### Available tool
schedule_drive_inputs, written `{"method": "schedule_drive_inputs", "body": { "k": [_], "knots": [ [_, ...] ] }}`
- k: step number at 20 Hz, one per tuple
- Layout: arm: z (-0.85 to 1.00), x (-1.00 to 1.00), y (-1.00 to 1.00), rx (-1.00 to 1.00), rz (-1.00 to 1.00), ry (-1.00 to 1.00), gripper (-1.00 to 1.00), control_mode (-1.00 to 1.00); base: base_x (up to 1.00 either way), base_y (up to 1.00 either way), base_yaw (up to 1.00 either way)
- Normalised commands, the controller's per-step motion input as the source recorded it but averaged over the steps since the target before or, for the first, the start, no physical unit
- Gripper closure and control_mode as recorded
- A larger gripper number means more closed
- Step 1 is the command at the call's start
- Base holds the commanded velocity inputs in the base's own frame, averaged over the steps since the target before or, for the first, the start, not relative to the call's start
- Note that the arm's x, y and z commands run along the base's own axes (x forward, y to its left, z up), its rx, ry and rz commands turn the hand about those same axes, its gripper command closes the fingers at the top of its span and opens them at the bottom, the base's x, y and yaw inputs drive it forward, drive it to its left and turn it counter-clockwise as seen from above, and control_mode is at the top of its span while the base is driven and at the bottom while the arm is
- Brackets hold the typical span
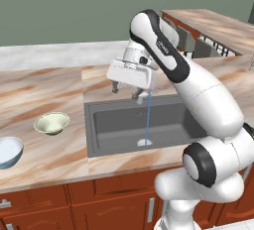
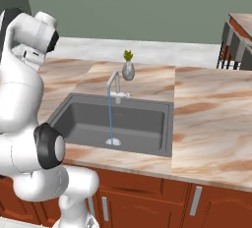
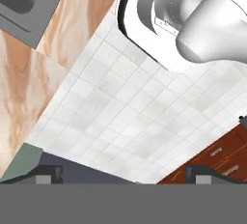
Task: Rinse each bowl for a few seconds and place them down in the sink or on the counter.
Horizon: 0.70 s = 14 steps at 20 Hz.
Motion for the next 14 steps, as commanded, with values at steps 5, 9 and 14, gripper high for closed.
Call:
{"method": "schedule_drive_inputs", "body": {
  "k": [5, 9, 14],
  "knots": [
    [0.0, -0.01, 0.61, -0.19, 0.0, -0.15, -1.0, -1.0, 0.0, 0.0, 0.0],
    [-0.01, 0.0, 0.48, -0.15, 0.02, -0.13, -1.0, -1.0, 0.0, 0.0, 0.0],
    [-0.02, 0.0, 0.42, -0.11, 0.04, -0.1, -1.0, -1.0, 0.0, 0.0, 0.0]
  ]
}}
